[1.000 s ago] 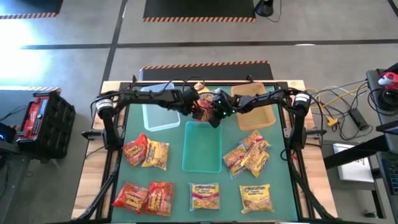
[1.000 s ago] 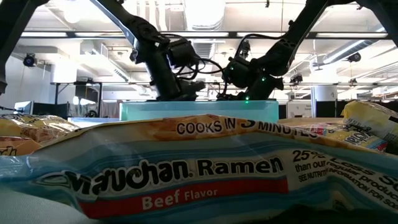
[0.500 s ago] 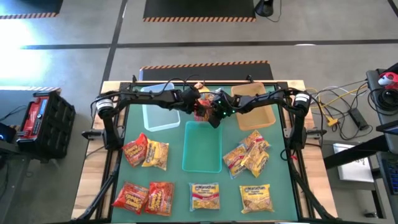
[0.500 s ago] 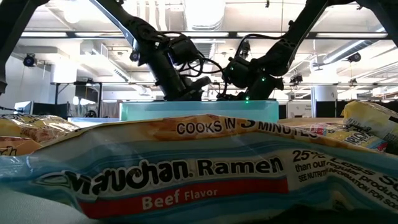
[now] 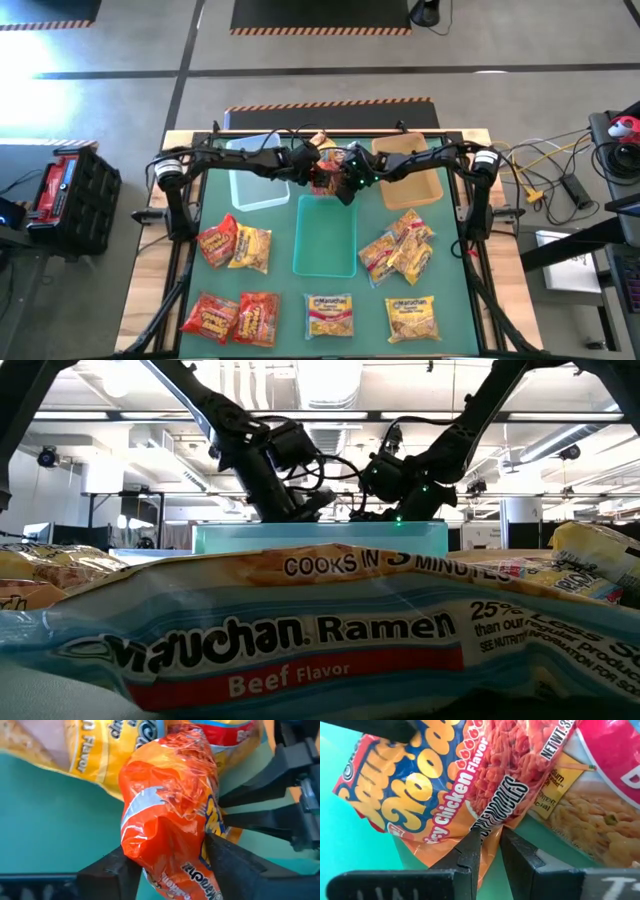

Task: Sort Maruchan noodles
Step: Put the orange noodle pack into the transparent bin

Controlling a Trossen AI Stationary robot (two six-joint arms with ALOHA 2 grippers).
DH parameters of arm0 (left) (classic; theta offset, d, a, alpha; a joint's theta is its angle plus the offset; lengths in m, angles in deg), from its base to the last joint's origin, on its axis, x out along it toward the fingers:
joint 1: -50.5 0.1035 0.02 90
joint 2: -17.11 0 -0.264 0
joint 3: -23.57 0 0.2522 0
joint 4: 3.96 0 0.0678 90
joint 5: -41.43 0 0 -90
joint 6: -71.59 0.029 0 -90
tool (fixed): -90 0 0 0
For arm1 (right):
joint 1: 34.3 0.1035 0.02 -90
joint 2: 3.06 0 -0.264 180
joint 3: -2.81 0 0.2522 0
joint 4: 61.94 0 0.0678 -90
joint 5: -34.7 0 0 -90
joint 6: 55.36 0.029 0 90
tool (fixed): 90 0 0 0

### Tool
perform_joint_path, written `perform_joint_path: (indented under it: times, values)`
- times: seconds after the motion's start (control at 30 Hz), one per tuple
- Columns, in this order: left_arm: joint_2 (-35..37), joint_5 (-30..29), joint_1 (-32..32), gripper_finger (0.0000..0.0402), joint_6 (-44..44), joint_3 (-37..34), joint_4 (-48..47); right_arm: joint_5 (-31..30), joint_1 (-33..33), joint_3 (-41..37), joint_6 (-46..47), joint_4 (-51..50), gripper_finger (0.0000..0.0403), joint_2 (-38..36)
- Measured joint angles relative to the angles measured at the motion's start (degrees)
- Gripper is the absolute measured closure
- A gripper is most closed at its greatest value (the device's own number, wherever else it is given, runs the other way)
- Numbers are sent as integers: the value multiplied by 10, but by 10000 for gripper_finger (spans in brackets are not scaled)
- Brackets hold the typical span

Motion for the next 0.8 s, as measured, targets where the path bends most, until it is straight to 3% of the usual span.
perform_joint_path:
  times: [0.37, 0.8]
  values:
    - [3, -1, 0, 390, 5, -15, 46, 4, 1, -1, 0, -31, 335, -34]
    - [64, 10, 7, 399, 75, -16, -20, 4, 1, 0, -2, -85, 335, -119]
